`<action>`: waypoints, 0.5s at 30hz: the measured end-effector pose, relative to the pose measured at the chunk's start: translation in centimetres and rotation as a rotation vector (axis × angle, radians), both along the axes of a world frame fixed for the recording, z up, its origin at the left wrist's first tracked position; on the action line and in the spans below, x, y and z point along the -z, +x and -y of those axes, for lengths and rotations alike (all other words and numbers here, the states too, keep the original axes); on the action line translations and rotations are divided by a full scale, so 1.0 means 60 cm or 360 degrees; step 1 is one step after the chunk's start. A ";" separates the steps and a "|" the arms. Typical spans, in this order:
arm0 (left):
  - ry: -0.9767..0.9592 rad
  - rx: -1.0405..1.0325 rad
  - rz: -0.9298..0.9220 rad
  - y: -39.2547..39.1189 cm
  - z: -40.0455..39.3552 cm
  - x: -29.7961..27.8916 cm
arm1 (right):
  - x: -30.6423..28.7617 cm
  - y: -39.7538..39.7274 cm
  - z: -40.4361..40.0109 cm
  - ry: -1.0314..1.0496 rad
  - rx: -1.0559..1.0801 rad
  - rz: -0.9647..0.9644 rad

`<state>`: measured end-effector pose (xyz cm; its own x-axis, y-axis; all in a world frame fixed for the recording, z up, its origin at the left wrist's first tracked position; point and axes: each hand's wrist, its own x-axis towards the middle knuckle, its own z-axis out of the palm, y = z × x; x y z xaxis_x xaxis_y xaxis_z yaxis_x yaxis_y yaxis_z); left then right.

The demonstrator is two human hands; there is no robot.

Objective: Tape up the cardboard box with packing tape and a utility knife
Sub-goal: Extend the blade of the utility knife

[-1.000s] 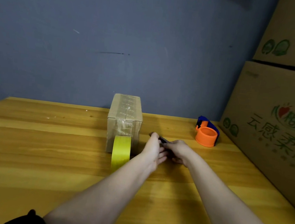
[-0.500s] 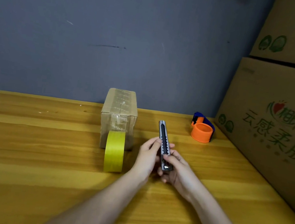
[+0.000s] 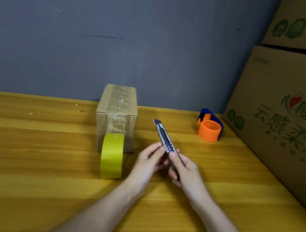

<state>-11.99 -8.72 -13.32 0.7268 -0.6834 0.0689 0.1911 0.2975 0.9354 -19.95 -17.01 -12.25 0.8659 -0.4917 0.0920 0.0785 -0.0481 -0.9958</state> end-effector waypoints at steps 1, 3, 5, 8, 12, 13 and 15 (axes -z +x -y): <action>-0.0007 0.0011 -0.0012 0.001 0.000 0.000 | 0.001 0.001 0.000 -0.0053 0.0041 -0.0004; -0.0031 0.0024 0.0001 0.001 -0.003 -0.001 | 0.003 0.000 0.001 -0.0122 0.0078 -0.0020; -0.0032 0.0000 0.0035 0.001 -0.005 -0.001 | 0.002 -0.001 -0.002 -0.0123 -0.0004 -0.0059; 0.0028 0.0012 0.0077 -0.001 -0.005 0.002 | 0.001 0.002 -0.009 0.0108 -0.0203 -0.0051; 0.0130 -0.0127 0.0150 0.000 -0.003 0.003 | 0.000 -0.001 -0.010 0.0259 -0.0287 0.0028; 0.0116 -0.0145 0.0167 0.000 -0.004 0.001 | 0.000 -0.002 -0.009 0.0266 -0.0311 0.0043; 0.0040 -0.0153 0.0120 -0.001 -0.005 -0.002 | 0.000 -0.004 -0.006 0.0234 -0.0333 0.0051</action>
<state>-12.06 -8.44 -13.23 0.7825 -0.6130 0.1094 0.0917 0.2872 0.9535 -20.17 -16.68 -12.28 0.9481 -0.3120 0.0620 0.1033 0.1176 -0.9877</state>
